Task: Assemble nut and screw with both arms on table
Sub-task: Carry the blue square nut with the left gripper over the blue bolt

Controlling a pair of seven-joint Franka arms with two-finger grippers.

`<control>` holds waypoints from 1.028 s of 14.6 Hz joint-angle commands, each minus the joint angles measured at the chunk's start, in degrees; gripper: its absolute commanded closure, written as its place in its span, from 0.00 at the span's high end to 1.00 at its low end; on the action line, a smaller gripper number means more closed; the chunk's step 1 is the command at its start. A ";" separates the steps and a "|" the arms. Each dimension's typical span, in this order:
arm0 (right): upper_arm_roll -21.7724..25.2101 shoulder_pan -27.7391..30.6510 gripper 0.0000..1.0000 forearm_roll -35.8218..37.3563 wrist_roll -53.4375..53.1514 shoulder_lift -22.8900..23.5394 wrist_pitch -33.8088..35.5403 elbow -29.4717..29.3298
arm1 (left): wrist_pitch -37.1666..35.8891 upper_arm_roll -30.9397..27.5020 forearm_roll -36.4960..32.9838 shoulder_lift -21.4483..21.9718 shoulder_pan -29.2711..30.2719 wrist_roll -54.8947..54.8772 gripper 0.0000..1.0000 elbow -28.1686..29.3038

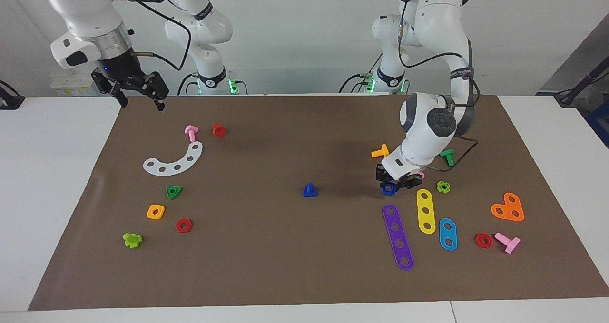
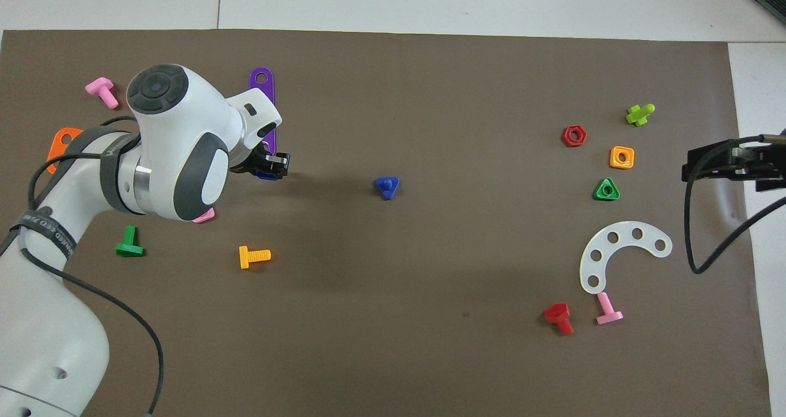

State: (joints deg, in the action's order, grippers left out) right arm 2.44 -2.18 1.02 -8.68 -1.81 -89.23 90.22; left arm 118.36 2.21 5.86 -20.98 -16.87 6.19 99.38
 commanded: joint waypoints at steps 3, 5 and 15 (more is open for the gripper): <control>-0.33 0.51 1.00 -1.11 1.20 -1.62 -0.16 1.71 | -4.72 -0.98 1.08 -3.02 -6.15 16.37 0.23 -6.48; -0.33 0.34 1.00 -1.20 1.29 -1.62 0.01 1.62 | -4.55 -0.89 1.34 -3.19 -8.52 20.60 0.21 -6.74; -0.33 0.34 1.00 -1.20 1.30 -1.62 0.02 1.62 | -1.56 -0.89 6.62 -7.93 -14.86 29.58 0.15 -14.37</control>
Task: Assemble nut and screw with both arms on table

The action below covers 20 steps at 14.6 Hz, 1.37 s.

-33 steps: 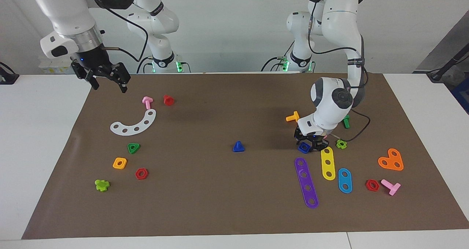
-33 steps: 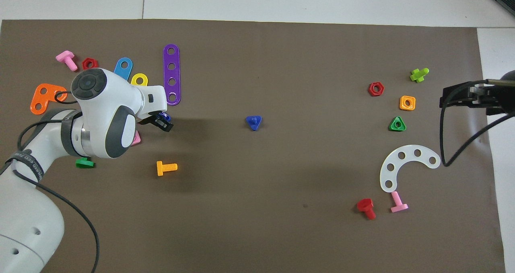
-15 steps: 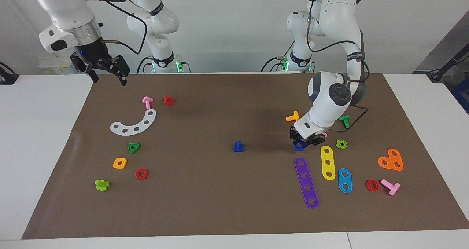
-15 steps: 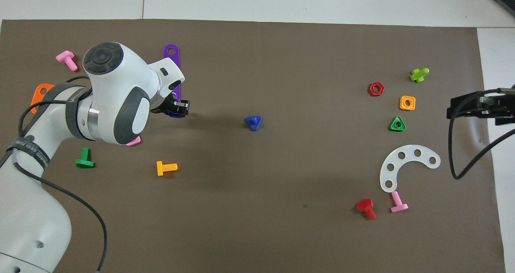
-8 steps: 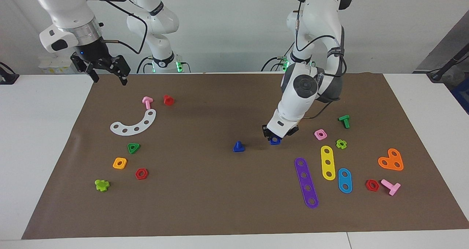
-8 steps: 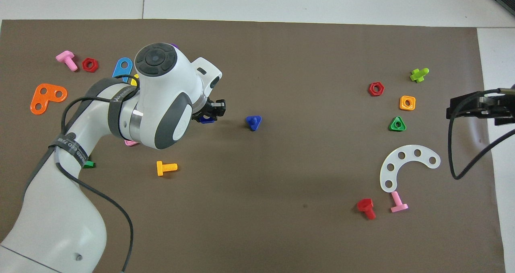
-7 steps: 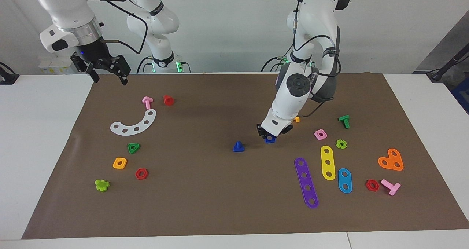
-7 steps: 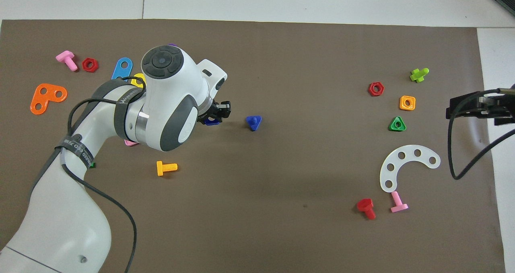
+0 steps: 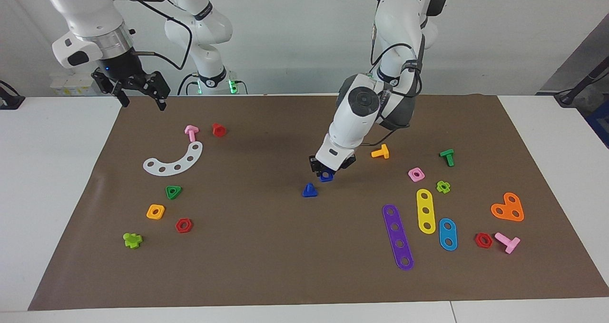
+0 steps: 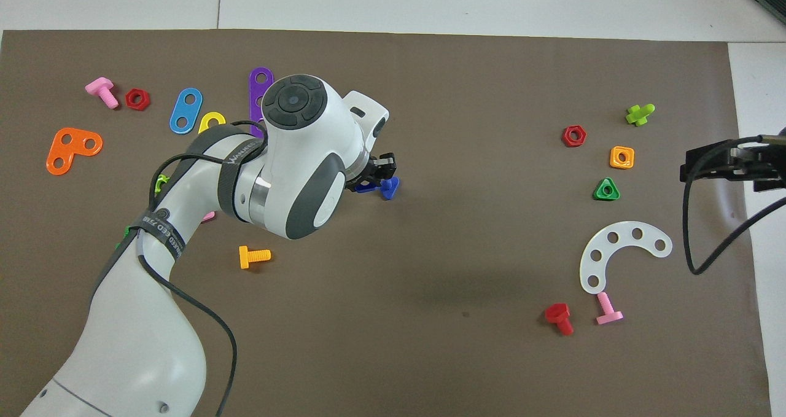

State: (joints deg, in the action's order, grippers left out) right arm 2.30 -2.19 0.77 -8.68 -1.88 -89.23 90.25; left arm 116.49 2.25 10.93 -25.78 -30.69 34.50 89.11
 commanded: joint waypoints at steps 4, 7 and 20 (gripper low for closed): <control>-0.28 0.35 1.00 -0.94 1.30 -1.54 0.02 1.60 | 1.10 -0.93 1.20 -5.33 -1.48 1.97 0.14 -7.29; -0.19 0.35 1.00 -0.94 1.30 -1.54 0.02 1.60 | 2.07 -0.93 0.94 -5.94 -2.09 1.97 0.13 -7.20; -0.19 0.35 1.00 -0.94 1.30 -1.54 0.02 1.60 | 1.90 -1.02 0.59 -4.89 -4.11 1.97 0.10 -2.28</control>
